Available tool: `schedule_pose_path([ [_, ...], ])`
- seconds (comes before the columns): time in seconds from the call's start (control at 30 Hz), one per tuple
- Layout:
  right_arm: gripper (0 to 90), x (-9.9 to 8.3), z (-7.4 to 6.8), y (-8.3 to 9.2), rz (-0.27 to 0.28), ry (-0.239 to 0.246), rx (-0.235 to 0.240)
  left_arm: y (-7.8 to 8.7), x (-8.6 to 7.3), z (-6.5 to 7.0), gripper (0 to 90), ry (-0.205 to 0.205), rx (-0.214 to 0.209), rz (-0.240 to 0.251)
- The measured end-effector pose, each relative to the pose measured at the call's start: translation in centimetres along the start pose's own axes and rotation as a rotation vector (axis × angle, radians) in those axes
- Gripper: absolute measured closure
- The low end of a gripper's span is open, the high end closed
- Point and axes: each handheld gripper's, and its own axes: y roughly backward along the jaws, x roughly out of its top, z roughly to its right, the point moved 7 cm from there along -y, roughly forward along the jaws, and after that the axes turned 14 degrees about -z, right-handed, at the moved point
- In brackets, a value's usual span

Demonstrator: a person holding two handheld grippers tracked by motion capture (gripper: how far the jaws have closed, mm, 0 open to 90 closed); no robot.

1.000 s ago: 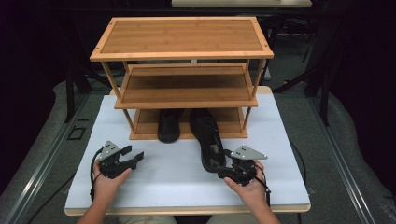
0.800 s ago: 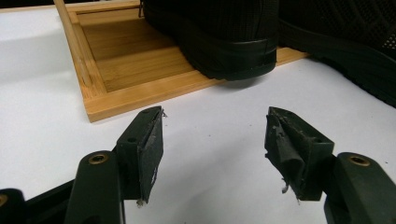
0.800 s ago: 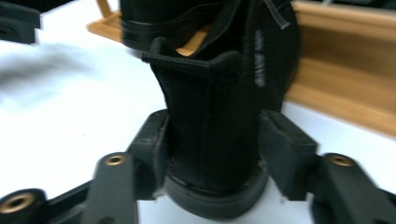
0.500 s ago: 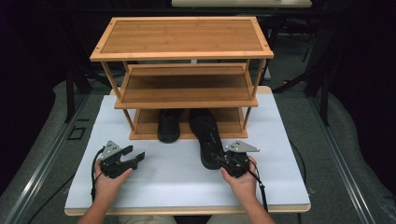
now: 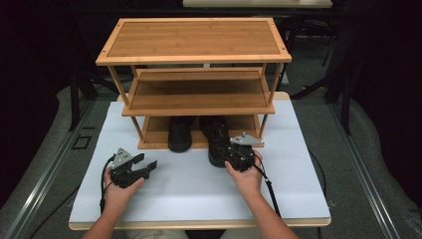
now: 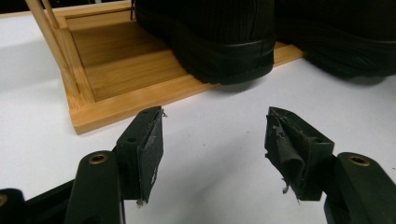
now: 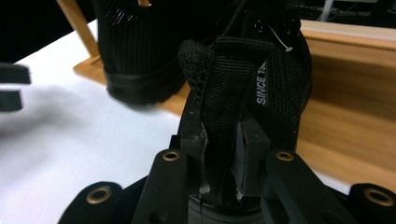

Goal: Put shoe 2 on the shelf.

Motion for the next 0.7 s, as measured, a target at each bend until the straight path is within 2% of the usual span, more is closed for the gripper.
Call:
schedule_pose_path([
  [0.13, 76.4, 1.2, 0.4, -1.3, -0.004, -0.011, -0.029, -0.3, 0.1, 0.2, 37.6, -0.014, 0.001, -0.011],
  [0.27, 76.3, 2.4, 0.5, -2.5, 0.007, -0.045, -0.03, -0.6, 0.2, 0.4, 37.6, -0.02, -0.002, -0.016],
  [0.3, 76.3, 2.7, 0.3, -2.8, 0.013, -0.041, -0.022, -0.7, 0.2, 0.4, 37.6, -0.021, -0.007, -0.014],
  [0.33, 76.3, 3.0, 0.2, -3.1, 0.02, -0.039, -0.043, -0.8, 0.3, 0.5, 37.6, -0.021, -0.011, -0.012],
  [0.47, 76.4, 3.7, 0.2, -3.8, 0.049, -0.045, -0.054, -1.0, 0.4, 0.9, 37.8, -0.049, -0.012, -0.015],
  [0.5, 76.4, 3.8, 0.4, -3.9, 0.054, -0.054, -0.08, -1.0, 0.4, 0.9, 37.8, -0.053, -0.01, -0.023],
  [0.53, 76.4, 3.8, 0.3, -4.2, 0.054, -0.054, -0.05, -1.2, 0.5, 1.0, 37.7, -0.055, -0.012, -0.017],
  [0.57, 76.4, 3.7, 0.5, -4.6, 0.055, -0.066, -0.075, -1.3, 0.5, 1.1, 37.7, -0.057, -0.012, -0.018],
  [0.7, 74.9, 4.0, 0.7, -5.2, 0.084, -0.084, -0.07, -1.7, 0.7, 1.3, 37.8, -0.062, -0.009, -0.022],
])
